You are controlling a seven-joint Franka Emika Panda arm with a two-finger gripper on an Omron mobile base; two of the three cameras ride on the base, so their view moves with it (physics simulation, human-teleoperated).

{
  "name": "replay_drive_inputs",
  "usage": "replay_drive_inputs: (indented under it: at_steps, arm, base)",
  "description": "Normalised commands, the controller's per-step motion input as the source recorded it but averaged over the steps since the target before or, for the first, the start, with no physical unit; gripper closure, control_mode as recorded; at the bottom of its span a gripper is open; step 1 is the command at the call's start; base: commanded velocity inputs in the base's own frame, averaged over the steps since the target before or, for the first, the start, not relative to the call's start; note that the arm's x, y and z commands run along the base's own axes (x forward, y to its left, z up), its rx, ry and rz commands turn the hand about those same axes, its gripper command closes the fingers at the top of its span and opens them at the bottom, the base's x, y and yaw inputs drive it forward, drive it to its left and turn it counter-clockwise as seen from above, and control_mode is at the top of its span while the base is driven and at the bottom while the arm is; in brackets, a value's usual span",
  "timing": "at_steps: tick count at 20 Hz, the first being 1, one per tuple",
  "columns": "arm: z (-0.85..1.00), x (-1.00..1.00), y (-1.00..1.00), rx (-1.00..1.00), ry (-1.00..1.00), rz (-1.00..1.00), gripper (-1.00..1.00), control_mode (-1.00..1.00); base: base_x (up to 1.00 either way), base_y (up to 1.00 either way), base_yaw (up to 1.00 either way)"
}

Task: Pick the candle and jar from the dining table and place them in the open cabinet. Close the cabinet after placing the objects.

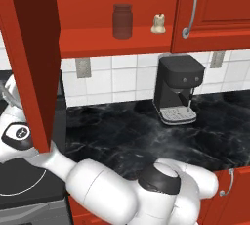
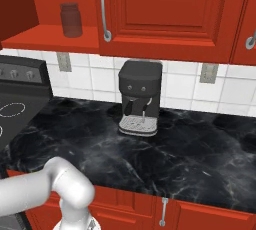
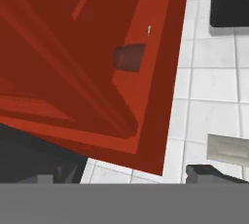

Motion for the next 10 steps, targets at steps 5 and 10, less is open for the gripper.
replay_drive_inputs:
  at_steps: [5, 10]
  arm:
    - [0.11, -0.04, -0.09, 0.00, 0.00, -0.01, -1.00, -1.00]
    - [0.13, -0.03, -0.21, 0.01, -0.13, -0.05, -1.00, -1.00]
  base:
    - [0.00, 0.00, 0.00]
    - [0.00, 0.00, 0.00]
